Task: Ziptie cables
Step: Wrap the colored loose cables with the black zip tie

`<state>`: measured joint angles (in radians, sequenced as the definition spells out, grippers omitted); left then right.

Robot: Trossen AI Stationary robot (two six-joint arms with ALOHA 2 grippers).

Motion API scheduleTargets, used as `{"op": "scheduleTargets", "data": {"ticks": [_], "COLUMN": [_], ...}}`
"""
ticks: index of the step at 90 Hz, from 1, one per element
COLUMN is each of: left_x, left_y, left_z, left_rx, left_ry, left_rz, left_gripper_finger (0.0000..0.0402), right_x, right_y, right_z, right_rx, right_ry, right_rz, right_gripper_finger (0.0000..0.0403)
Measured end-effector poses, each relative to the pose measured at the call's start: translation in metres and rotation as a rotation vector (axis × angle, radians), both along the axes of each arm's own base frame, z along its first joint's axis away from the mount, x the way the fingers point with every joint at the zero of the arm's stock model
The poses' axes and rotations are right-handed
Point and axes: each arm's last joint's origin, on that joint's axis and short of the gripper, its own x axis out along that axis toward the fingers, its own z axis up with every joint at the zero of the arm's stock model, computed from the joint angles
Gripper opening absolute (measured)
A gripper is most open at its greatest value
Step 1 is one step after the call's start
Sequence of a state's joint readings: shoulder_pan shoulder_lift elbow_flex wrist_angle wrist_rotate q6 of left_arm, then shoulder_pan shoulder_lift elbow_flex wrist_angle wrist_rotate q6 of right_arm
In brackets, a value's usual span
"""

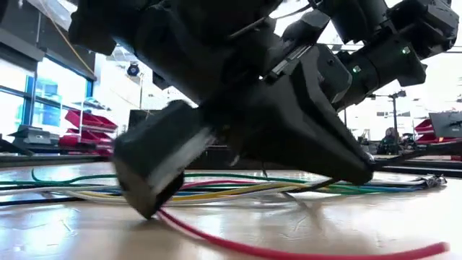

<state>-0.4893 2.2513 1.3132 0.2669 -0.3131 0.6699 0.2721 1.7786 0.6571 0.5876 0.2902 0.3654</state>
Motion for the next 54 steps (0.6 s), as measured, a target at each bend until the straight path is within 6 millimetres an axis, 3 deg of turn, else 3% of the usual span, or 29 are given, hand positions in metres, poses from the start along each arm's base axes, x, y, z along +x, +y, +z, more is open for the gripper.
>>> {"op": "scheduleTargets", "data": {"ticks": [20,38,54], "left_x": [-0.008,-0.03,-0.048], "left_y": [-0.011,-0.021,-0.031], "left_z": [0.01,0.031,0.037], "left_rx": [-0.088,-0.183,-0.325], "left_ry": [-0.092,-0.194,-0.304], "left_rz": [0.282,0.589,0.742], "left_gripper_finger": [0.0,0.0,0.0], "right_x": [-0.003,-0.006,-0.004], "right_y": [0.01,0.017,0.021], "right_z": [0.0,-0.001,0.004], "right_rx": [-0.035,-0.072,-0.116], "right_ry": [-0.002,0.002,-0.049], "right_rz": [-0.008,0.021,0.055], "right_gripper_finger": [0.0,0.0,0.0]}}
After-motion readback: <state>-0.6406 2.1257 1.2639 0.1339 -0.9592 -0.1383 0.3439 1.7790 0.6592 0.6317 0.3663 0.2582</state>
